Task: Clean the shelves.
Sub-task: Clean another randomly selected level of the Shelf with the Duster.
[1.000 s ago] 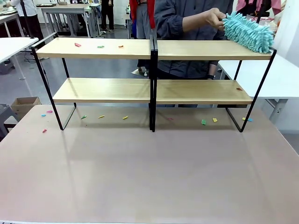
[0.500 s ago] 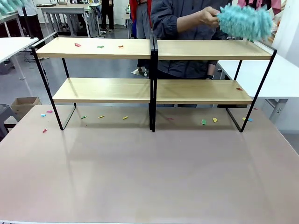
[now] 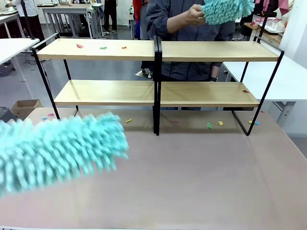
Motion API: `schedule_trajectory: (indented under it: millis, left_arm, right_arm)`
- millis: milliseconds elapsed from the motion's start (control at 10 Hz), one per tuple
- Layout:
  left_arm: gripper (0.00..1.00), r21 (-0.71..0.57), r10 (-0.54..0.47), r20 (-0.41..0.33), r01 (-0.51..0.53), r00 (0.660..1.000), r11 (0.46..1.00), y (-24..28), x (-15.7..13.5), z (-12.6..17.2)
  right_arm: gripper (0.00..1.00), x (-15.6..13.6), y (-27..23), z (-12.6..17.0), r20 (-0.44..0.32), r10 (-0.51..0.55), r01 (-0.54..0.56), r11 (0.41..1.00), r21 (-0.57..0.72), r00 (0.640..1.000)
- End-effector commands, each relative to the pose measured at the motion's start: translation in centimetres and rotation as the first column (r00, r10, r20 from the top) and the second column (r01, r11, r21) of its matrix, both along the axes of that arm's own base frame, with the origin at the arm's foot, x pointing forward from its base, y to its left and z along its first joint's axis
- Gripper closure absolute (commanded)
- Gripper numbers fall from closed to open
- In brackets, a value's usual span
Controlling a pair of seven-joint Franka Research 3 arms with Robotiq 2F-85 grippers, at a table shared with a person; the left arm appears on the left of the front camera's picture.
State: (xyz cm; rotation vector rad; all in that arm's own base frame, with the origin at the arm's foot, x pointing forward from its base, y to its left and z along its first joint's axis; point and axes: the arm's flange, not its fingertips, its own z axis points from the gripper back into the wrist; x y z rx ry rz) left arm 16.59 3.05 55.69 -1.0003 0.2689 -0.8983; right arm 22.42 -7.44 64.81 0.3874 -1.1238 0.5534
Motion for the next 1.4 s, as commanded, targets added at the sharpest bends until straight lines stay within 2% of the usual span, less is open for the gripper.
schedule_trajectory:
  millis: [0, 100, 200, 300, 400, 500, 600, 900, 1000, 1200, 1300]
  left_arm:
    - [0.88, 0.048, 0.049, -0.061, -0.046, 0.997, 0.998, -1.4, 1.9, 1.8]
    - [0.88, 0.000, 0.000, 0.000, 0.000, 1.000, 1.000, 0.0, 0.0, 0.0]
    - [0.88, 0.000, 0.000, 0.000, 0.000, 1.000, 1.000, 0.0, 0.0, 0.0]
    - [0.88, 0.035, 0.005, -0.041, -0.004, 0.999, 0.999, -1.8, 0.5, -0.8]
    - [0.88, -0.011, -0.002, -0.045, 0.001, 0.999, 1.000, -3.1, 0.1, -1.2]
    - [0.88, -0.017, 0.038, -0.057, -0.039, 0.998, 0.999, -5.7, 0.2, -2.1]
    - [0.88, -0.004, 0.015, -0.085, -0.015, 0.996, 1.000, -9.8, 1.1, -3.3]
    - [0.88, 0.107, 0.137, -0.137, -0.122, 0.981, 0.987, -20.3, 6.4, -6.6]
    - [0.88, 0.187, 0.212, -0.123, -0.187, 0.970, 0.964, -23.5, 8.0, -8.4]
    - [0.88, 0.236, 0.316, -0.103, -0.285, 0.943, 0.929, -27.0, 9.7, -11.7]
    - [0.88, 0.217, 0.387, -0.039, -0.370, 0.921, 0.904, -28.4, 10.1, -13.3]
  right_arm:
    - [0.00, 0.0, 0.0, 0.0, 0.005, 0.010, -0.010, 1.000, 0.007, 1.000]
    - [0.00, 0.0, 0.0, 0.0, 0.005, 0.010, -0.010, 1.000, 0.007, 1.000]
    - [0.00, 0.0, 0.0, 0.0, 0.005, 0.010, -0.010, 1.000, 0.007, 1.000]
    - [0.00, 0.0, 0.0, 0.0, 0.005, 0.010, -0.010, 1.000, 0.007, 1.000]
    - [0.00, 0.0, 0.0, 0.0, 0.005, 0.010, -0.010, 1.000, 0.007, 1.000]
    - [0.00, 0.0, 0.0, 0.0, 0.005, 0.010, -0.010, 1.000, 0.007, 1.000]
    - [0.00, 0.0, 0.0, 0.0, 0.005, 0.010, -0.010, 1.000, 0.007, 1.000]
    - [0.00, 0.0, 0.0, 0.0, 0.005, 0.010, -0.010, 1.000, 0.007, 1.000]
    - [0.00, 0.0, 0.0, 0.0, 0.005, 0.010, -0.010, 1.000, 0.007, 1.000]
    - [0.00, 0.0, 0.0, 0.0, 0.005, 0.010, -0.010, 1.000, 0.007, 1.000]
    - [0.00, 0.0, 0.0, 0.0, 0.005, 0.010, -0.010, 1.000, 0.007, 1.000]
